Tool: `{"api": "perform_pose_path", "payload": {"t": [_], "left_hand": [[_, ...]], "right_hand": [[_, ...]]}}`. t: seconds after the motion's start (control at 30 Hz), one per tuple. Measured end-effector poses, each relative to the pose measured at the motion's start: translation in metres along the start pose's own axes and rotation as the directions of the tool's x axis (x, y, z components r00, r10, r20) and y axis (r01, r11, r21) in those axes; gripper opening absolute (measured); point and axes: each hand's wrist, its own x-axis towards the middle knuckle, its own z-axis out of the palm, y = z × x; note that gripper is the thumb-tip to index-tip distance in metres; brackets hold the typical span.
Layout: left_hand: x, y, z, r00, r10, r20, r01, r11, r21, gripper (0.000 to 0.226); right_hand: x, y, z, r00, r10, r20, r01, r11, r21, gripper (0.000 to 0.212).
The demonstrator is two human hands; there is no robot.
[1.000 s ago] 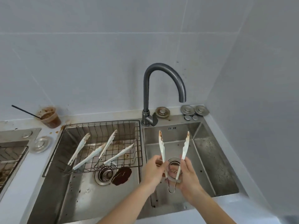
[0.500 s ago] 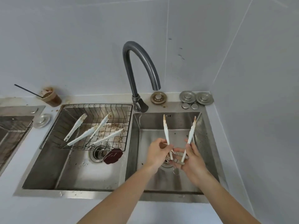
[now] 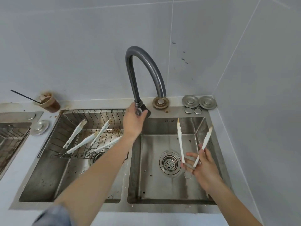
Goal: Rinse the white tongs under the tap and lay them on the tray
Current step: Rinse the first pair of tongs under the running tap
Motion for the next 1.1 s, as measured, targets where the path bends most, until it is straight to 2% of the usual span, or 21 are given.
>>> {"api": "perform_pose_path", "payload": {"t": [0.13, 0.23, 0.47, 0.73, 1.1], "left_hand": [[0.032, 0.002, 0.007, 0.991, 0.044, 0.128, -0.062, 0.988, 0.141, 0.035], [0.034, -0.001, 0.015, 0.996, 0.028, 0.089, -0.035, 0.996, 0.083, 0.024], [0.027, -0.002, 0.022, 1.0, 0.007, 0.028, -0.01, 0.993, 0.116, 0.025], [0.01, -0.006, 0.034, 0.994, 0.104, -0.011, -0.1, 0.973, 0.206, 0.024], [0.011, -0.006, 0.032, 0.993, 0.118, 0.018, -0.119, 0.968, 0.221, 0.026]], "right_hand": [[-0.002, -0.007, -0.008, 0.998, -0.038, -0.048, 0.038, 0.999, -0.001, 0.03], [-0.002, -0.01, -0.016, 0.995, -0.054, -0.085, 0.054, 0.998, 0.007, 0.027], [0.001, -0.01, -0.023, 0.99, -0.062, -0.125, 0.062, 0.998, -0.006, 0.023], [0.003, -0.009, -0.025, 0.992, -0.058, -0.114, 0.054, 0.998, -0.035, 0.023], [0.006, -0.013, -0.022, 0.993, -0.057, -0.104, 0.052, 0.997, -0.051, 0.026]]}}
